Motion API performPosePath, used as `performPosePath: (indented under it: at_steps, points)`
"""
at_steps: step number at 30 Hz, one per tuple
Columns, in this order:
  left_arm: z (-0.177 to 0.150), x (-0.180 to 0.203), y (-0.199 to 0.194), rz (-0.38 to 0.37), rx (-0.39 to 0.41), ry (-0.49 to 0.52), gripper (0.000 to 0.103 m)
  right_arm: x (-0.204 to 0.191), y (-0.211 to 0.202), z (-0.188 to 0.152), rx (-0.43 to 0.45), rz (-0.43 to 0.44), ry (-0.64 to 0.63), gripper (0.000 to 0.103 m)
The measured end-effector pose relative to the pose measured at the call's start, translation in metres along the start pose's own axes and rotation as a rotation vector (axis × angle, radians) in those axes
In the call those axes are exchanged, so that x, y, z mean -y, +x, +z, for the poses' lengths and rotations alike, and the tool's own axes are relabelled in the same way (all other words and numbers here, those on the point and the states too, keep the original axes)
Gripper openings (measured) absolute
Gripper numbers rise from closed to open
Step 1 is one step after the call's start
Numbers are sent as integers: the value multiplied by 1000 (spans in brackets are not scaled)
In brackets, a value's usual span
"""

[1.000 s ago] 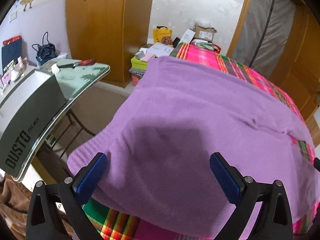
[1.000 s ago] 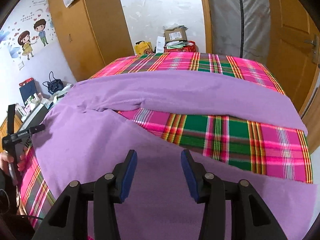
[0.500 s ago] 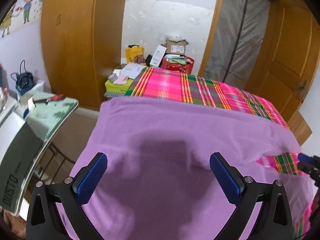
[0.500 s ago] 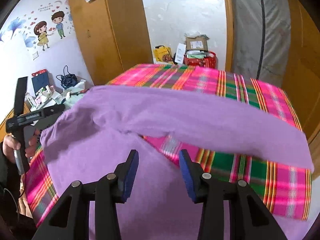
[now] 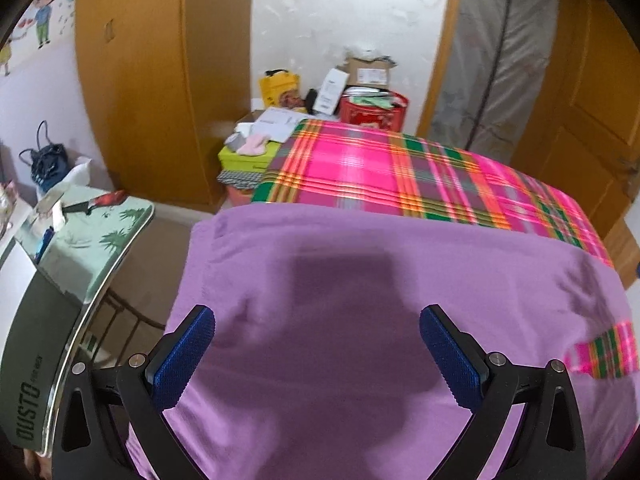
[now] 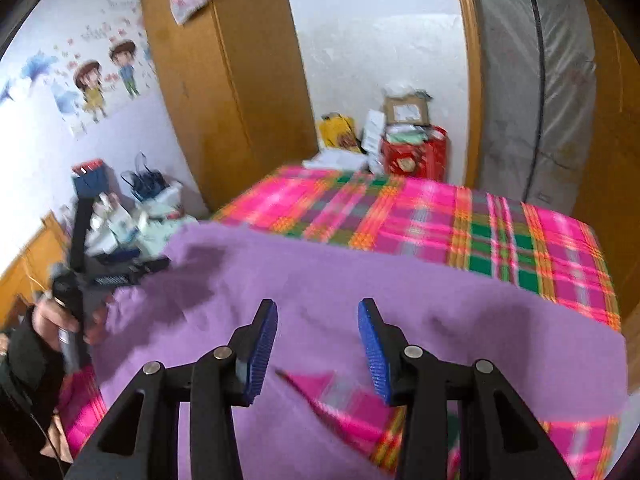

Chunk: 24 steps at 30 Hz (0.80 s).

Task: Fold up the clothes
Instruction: 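Move the left gripper to the ribbed sweater hem at the bed edge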

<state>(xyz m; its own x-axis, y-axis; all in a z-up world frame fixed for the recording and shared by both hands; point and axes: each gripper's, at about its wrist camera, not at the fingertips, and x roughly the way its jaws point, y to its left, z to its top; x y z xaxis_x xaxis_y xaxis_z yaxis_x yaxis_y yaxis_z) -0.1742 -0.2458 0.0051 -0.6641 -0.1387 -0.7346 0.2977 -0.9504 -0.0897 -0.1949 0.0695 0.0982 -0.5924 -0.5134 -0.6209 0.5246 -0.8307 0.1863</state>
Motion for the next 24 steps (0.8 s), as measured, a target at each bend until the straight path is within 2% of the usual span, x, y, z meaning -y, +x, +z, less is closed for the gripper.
performPosePath:
  at_steps: [3, 11, 15, 20, 24]
  points:
    - [6, -10, 8, 1, -4, -15, 103, 10, 12, 11, 18, 25, 7, 43]
    - [32, -50, 19, 16, -16, -15, 103, 26, 59, 25, -70, 1, -53, 43]
    - [46, -77, 26, 27, -20, -27, 103, 30, 77, 27, -103, 9, -105, 43]
    - [57, -105, 45, 45, -39, -37, 103, 40, 95, 31, -121, 30, -101, 43]
    - [60, -115, 61, 6, -74, -38, 103, 46, 110, 35, -138, 50, -113, 43]
